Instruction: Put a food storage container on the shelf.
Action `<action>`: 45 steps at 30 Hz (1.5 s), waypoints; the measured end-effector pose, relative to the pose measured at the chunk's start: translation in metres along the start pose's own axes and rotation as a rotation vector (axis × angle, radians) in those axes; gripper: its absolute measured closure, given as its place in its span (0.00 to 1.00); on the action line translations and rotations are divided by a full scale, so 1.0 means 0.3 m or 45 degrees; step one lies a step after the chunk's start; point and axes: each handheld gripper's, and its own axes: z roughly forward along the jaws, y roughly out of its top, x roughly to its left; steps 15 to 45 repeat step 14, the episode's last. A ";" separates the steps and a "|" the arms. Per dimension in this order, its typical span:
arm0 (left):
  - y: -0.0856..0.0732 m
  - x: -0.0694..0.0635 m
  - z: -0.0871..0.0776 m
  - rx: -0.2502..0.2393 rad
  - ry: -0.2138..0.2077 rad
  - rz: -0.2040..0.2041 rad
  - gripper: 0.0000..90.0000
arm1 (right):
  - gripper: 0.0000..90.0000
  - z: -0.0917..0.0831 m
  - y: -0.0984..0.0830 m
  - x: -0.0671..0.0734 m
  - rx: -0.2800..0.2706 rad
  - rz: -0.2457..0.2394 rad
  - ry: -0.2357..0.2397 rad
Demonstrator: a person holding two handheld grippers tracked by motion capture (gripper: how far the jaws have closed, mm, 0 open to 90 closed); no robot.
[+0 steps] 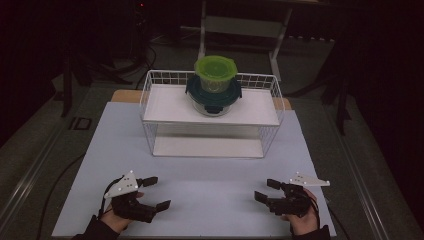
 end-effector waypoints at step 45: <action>-0.012 0.016 0.000 -0.017 0.107 -0.020 0.08 | 0.20 0.008 -0.004 -0.018 0.012 0.013 -0.010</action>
